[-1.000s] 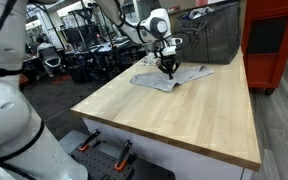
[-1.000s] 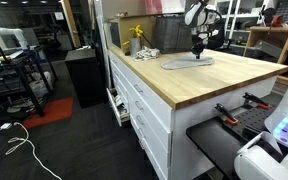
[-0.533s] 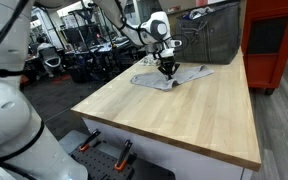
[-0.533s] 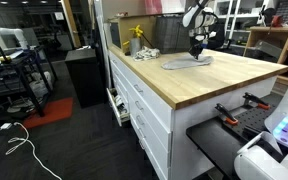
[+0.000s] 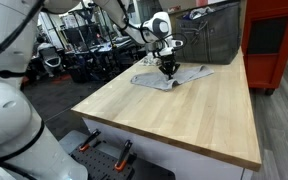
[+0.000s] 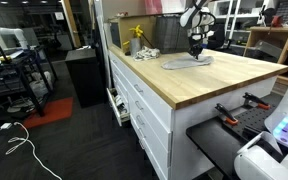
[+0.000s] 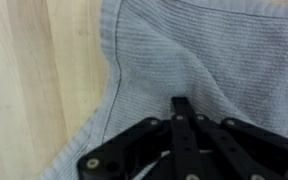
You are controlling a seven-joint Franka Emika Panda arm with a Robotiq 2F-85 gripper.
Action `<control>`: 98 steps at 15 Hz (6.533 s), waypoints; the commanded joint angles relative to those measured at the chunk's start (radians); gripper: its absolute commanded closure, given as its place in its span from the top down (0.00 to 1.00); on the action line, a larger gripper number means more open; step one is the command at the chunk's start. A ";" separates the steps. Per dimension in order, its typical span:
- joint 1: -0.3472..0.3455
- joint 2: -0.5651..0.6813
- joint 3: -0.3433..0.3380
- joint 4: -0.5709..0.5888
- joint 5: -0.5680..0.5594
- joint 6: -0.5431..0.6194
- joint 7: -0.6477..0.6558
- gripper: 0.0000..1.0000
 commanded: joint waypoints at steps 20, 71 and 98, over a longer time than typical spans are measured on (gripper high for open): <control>-0.135 0.104 -0.046 -0.036 -0.105 -0.300 -0.199 0.00; -0.096 -0.842 -0.091 -0.697 0.393 0.002 -0.369 1.00; 0.028 -0.490 0.009 -0.481 0.317 0.035 0.427 0.20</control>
